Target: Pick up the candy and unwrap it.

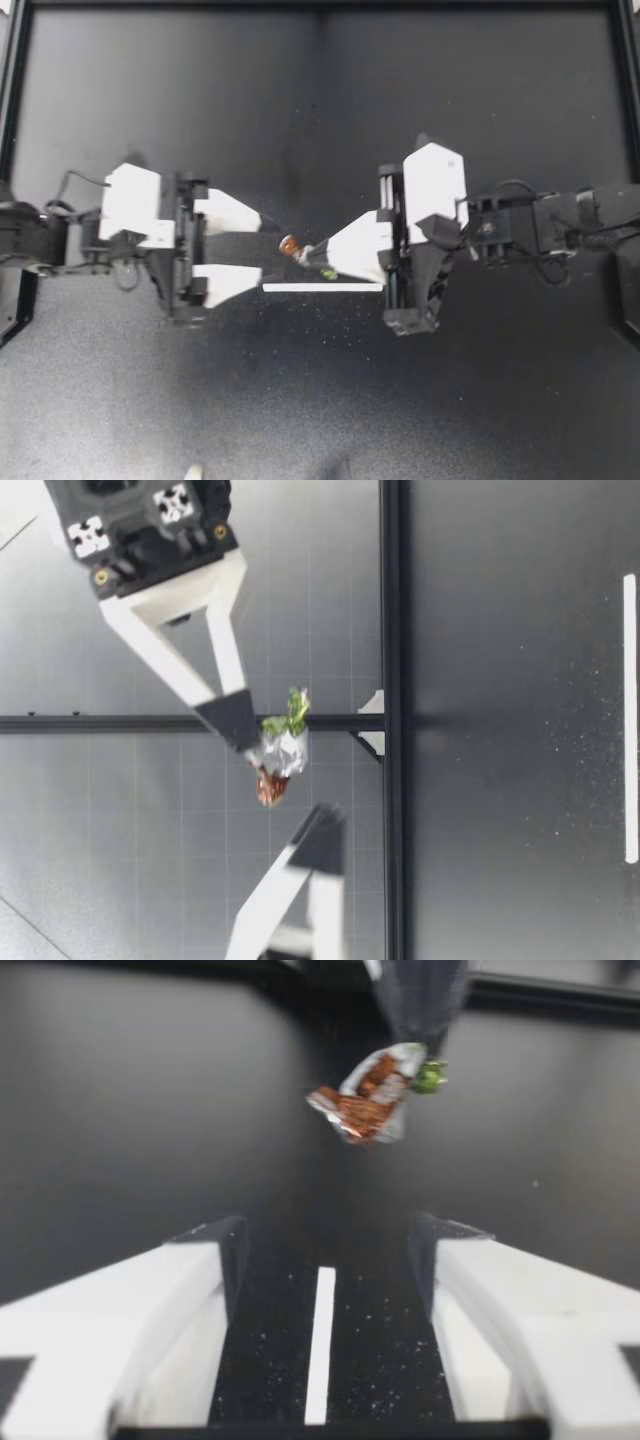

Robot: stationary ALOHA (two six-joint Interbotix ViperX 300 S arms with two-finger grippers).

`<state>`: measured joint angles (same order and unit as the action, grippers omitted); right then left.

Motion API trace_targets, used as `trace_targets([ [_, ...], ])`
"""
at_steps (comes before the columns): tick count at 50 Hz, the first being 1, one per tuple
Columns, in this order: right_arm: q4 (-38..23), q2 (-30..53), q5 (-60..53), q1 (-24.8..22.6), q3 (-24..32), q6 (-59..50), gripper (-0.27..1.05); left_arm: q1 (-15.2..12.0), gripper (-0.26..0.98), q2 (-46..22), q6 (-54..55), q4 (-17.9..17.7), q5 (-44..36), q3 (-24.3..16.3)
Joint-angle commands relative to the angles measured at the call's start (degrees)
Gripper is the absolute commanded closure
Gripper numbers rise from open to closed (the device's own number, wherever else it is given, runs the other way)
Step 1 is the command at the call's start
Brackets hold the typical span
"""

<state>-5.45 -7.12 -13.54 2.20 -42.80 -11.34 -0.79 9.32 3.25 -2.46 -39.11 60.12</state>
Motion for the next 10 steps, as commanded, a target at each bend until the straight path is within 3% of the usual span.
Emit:
trace_targets([
  [1,0.09,-1.23,-0.26,0.79,0.26,0.09,0.97,-0.18,0.21,2.64,-0.26,0.09,-0.26,0.0],
  [10,0.09,-0.62,0.09,1.14,0.18,0.0,0.92,-0.18,0.29,3.6,-0.79,0.18,-0.26,0.35],
])
